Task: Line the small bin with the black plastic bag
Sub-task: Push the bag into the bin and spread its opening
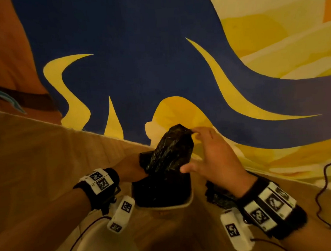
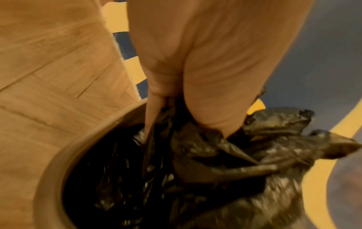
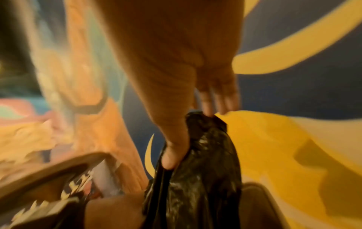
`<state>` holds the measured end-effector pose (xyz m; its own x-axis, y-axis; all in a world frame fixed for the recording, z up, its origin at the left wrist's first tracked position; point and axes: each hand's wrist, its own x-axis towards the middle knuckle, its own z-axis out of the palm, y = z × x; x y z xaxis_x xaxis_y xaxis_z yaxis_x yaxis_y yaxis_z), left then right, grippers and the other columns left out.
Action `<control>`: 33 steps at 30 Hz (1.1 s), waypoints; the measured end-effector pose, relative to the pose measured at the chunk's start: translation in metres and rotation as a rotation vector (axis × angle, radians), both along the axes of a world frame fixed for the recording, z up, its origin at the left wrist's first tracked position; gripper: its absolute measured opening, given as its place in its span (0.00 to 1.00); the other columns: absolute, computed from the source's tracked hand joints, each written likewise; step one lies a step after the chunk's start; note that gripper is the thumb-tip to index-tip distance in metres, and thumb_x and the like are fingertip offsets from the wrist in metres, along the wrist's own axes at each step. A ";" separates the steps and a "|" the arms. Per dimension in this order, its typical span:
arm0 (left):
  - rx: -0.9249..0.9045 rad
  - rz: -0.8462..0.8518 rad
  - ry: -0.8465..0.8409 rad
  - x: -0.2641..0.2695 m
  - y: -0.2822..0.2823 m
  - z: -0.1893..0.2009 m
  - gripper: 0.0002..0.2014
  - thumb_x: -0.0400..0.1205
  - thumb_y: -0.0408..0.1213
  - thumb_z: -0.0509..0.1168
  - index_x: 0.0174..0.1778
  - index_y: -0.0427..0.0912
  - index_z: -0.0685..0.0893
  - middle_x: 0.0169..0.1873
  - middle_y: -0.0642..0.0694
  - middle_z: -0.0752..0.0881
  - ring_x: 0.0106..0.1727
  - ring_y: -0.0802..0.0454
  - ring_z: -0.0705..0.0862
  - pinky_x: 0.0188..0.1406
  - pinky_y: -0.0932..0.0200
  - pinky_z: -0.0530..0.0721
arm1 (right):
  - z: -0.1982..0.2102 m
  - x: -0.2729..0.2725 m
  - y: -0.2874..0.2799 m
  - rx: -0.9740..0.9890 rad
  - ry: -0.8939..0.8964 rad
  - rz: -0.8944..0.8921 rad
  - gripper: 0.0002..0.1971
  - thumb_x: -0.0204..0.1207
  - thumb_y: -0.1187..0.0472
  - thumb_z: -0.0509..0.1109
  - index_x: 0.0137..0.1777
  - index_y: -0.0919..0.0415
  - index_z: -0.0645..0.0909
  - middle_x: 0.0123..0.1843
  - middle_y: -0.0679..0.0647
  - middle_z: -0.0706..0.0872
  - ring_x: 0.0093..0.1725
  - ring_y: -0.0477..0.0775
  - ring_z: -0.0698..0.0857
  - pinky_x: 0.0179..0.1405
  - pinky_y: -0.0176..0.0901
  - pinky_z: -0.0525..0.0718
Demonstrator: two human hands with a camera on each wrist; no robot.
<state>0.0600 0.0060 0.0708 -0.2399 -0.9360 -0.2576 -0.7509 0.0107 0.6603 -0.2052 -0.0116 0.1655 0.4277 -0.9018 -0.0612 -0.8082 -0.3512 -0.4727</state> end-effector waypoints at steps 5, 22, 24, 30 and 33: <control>0.377 -0.109 -0.145 -0.026 -0.004 -0.002 0.08 0.76 0.37 0.72 0.50 0.47 0.89 0.49 0.46 0.90 0.53 0.44 0.88 0.57 0.50 0.89 | -0.034 0.023 -0.005 -0.258 0.337 0.621 0.44 0.64 0.48 0.85 0.81 0.44 0.70 0.81 0.51 0.77 0.83 0.58 0.69 0.87 0.60 0.61; 0.257 0.408 0.000 0.070 0.053 0.013 0.12 0.74 0.29 0.77 0.53 0.43 0.91 0.39 0.43 0.95 0.30 0.52 0.93 0.28 0.58 0.90 | -0.078 -0.039 0.004 -0.707 0.105 0.406 0.26 0.81 0.70 0.64 0.78 0.53 0.80 0.70 0.61 0.84 0.64 0.62 0.80 0.55 0.54 0.83; 0.295 0.392 -0.053 0.077 0.059 0.011 0.21 0.68 0.31 0.81 0.55 0.47 0.87 0.45 0.47 0.92 0.37 0.53 0.93 0.32 0.57 0.91 | -0.082 -0.040 0.001 -0.659 0.182 0.377 0.21 0.80 0.63 0.76 0.72 0.51 0.85 0.72 0.61 0.84 0.67 0.64 0.81 0.62 0.59 0.83; -0.179 0.164 -0.200 0.065 0.069 0.023 0.44 0.56 0.64 0.80 0.69 0.63 0.73 0.60 0.64 0.80 0.61 0.62 0.82 0.61 0.60 0.85 | -0.072 -0.025 0.012 -0.719 0.182 0.355 0.26 0.74 0.53 0.82 0.72 0.54 0.84 0.65 0.60 0.86 0.61 0.61 0.80 0.59 0.53 0.78; -0.428 -0.041 -0.374 0.034 0.063 0.052 0.33 0.68 0.62 0.76 0.69 0.59 0.79 0.65 0.61 0.81 0.67 0.63 0.79 0.73 0.59 0.79 | -0.070 -0.014 0.018 -0.737 0.186 0.481 0.36 0.69 0.64 0.85 0.78 0.54 0.79 0.61 0.59 0.87 0.54 0.59 0.85 0.50 0.50 0.85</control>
<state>0.0942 0.0687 0.1228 -0.2437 -0.9675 0.0677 -0.9260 0.2529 0.2802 -0.2192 0.0063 0.0956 0.8101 -0.4660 0.3559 -0.5368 -0.8336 0.1304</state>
